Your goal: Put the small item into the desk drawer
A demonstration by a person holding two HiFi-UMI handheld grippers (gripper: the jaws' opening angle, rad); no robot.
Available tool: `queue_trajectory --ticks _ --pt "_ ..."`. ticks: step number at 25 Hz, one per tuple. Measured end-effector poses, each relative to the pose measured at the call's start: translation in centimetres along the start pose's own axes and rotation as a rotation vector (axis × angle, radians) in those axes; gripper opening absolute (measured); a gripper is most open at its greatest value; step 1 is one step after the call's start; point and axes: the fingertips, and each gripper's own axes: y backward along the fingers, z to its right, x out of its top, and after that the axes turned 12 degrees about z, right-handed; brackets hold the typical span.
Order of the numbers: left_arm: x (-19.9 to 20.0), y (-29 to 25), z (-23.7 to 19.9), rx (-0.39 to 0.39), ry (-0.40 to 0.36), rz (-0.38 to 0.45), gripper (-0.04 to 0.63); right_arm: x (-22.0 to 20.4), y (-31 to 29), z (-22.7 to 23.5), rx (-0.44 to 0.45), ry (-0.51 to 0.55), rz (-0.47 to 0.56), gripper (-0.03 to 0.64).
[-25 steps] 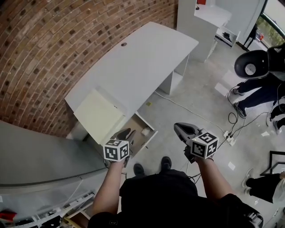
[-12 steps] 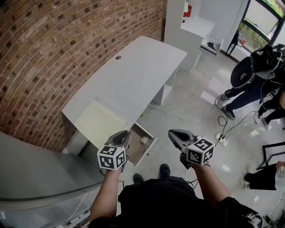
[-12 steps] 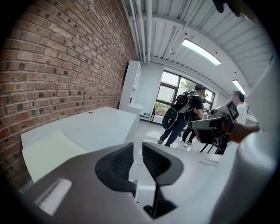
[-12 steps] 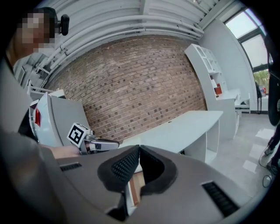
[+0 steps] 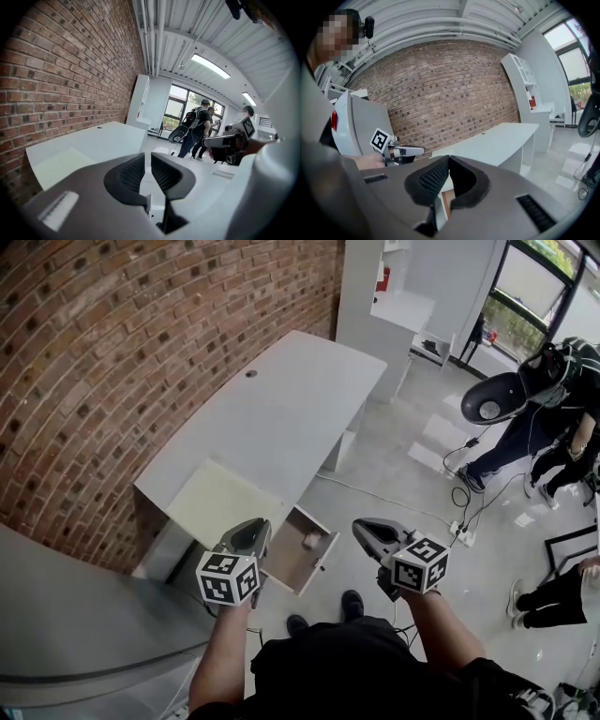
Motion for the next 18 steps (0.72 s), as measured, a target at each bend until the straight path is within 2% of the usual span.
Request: queue_trajectory --ticks 9,18 --pt "1.7 4.2 -2.6 -0.001 0.001 0.047 0.041 1.3 -1.2 -3.1 -0.047 0.040 0.051 0.011" --pt "3.5 5.9 -3.1 0.022 -0.027 0.083 0.034 5.1 -0.4 -4.5 0.000 0.110 0.178 0.011"
